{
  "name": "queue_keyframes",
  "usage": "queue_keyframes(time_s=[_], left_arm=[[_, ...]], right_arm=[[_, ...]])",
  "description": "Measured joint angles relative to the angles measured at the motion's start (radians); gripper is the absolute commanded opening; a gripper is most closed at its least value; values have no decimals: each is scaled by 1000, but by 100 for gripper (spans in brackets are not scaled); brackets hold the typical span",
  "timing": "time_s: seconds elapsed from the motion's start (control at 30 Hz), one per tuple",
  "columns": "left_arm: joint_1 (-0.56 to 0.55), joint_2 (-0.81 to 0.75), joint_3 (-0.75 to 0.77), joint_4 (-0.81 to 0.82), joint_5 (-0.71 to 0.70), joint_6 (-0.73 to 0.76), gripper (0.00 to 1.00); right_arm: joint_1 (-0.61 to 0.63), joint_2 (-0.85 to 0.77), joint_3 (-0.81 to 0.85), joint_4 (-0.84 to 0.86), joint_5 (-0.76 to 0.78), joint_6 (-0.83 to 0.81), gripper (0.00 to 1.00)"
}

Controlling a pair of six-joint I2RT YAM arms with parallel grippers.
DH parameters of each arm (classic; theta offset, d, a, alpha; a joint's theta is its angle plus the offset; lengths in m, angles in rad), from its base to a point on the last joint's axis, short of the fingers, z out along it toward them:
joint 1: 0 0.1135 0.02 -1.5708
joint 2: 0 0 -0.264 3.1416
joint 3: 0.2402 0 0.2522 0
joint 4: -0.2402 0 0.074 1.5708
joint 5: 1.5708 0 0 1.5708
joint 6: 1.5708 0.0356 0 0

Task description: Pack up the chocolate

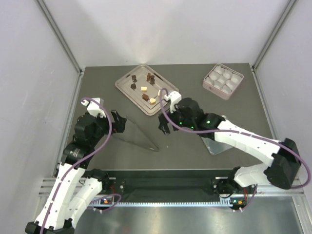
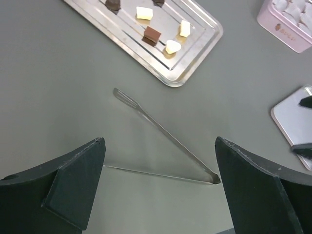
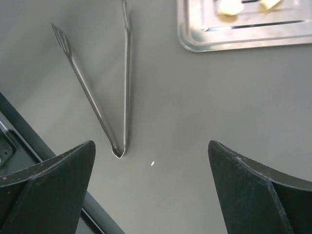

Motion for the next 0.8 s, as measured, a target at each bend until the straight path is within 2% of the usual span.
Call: queue_keyframes(time_s=[0.07, 0.2, 0.5, 0.8], left_arm=[[0, 4, 0, -3, -14, -1, 99], [0, 10, 0, -22, -53, -3, 99], [0, -2, 0, -39, -105, -10, 99], [0, -30, 0, -45, -146, -16, 99]], right_arm=[[35, 56, 28, 0, 20, -19, 95], [53, 183, 88, -16, 10, -28, 78], [136, 413, 194, -46, -14, 9, 65], [195, 593, 288, -74, -11, 131, 58]])
